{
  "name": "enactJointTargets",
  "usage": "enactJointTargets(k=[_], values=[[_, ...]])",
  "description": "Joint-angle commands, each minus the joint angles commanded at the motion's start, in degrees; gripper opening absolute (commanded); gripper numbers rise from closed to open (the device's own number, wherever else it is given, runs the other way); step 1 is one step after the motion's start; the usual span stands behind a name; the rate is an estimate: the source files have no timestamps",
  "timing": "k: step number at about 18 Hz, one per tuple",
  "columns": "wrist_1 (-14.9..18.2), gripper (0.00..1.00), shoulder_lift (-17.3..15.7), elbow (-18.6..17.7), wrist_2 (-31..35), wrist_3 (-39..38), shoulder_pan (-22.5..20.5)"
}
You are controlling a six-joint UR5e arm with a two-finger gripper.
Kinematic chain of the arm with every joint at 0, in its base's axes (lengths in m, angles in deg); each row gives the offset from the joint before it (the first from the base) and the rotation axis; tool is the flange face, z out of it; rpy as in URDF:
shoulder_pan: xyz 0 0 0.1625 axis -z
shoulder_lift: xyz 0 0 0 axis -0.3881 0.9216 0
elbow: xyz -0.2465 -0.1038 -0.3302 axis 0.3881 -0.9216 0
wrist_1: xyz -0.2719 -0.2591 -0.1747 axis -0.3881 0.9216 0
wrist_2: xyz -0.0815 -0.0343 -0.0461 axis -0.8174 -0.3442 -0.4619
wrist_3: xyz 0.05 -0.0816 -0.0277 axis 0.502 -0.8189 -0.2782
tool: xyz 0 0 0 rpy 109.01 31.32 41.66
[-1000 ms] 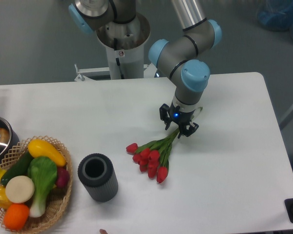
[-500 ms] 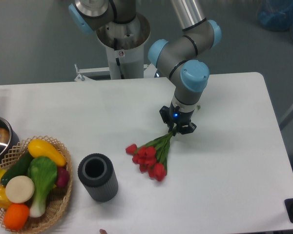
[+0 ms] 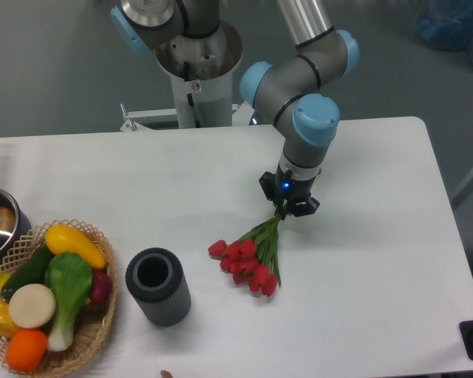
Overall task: Pick up the flowers from the table
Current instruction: 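Lift the grasped red tulips up off the table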
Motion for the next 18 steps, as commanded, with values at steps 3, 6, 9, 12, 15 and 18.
enactJointTargets(k=[3,6,9,12,15,18], values=[[0.0,0.19,-0.3,2.5,-0.1,0.0,0.3],[0.0,0.19,-1.2,5.5,-2.8,0.0,0.4],[0.1,0.18,-1.7,8.9,-9.3,-0.3,-0.3],[0.0,0.18,-1.8,12.7,-13.7,-2.0,-0.4],[0.0,0.18,-1.8,17.0,-14.8,-4.1,-0.2],[0.0,0.18,-1.8,19.3,-16.8,-6.1,0.0]])
